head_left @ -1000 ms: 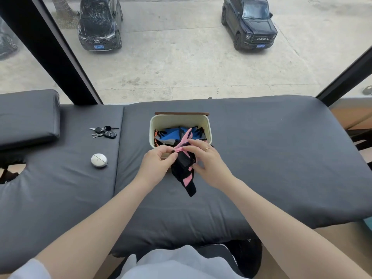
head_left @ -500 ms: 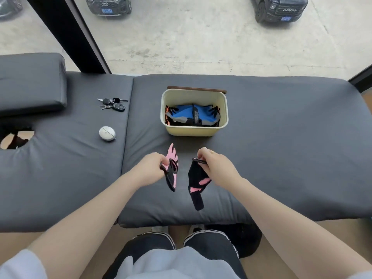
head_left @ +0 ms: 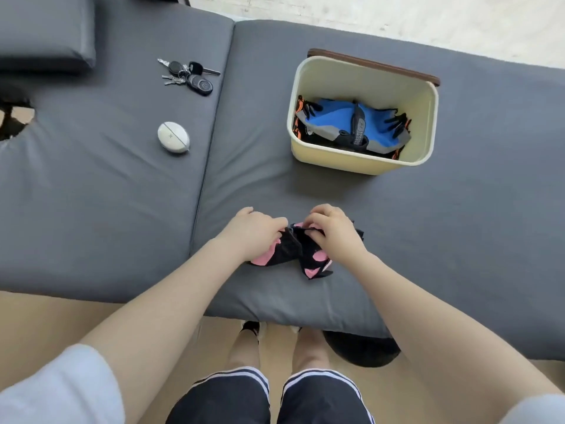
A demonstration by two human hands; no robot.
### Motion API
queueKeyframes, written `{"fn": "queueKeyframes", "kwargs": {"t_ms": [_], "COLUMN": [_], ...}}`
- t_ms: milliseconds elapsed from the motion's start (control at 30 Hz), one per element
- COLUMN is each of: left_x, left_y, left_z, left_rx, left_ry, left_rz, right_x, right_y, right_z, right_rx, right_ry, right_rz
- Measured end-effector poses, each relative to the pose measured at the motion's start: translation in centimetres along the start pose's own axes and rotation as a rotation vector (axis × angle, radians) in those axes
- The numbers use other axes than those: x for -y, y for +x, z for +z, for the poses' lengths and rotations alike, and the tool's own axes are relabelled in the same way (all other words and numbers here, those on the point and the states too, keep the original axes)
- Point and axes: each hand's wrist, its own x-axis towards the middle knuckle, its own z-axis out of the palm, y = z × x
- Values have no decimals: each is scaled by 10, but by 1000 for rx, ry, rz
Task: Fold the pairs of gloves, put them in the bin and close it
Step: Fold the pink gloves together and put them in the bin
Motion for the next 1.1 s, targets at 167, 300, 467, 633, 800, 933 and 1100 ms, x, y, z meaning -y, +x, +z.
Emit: {"fn": "queueKeyframes", "kwargs": {"t_ms": [167,300,467,633,800,933,1100], "left_x": [-3,-1,-6,-16,-15,-19,-19], "left_y": [26,28,45,38,22,28,29], "left_z": [19,18,30,56,93,103,100], "left_rx": [57,52,-91,-438,-430,-290,-212], "left_ry": [-447,-683,-541,-452,-242,-128,-291], "left_rz": [-31,39,-182,-183,62,105,147], "right_x": [-11,-18,-26,-25,-23,-24,-32], "right_y": [8,18,17,12,8,7,0], "right_z": [-3,-6,3,3,5,13,20], "right_rx": [-9,-8,-70,-81,-71,-83,-51], "right_ry": [189,208,-5,163,70,22,-86], "right_rz": [106,74,75,70,16,-55,-116]}}
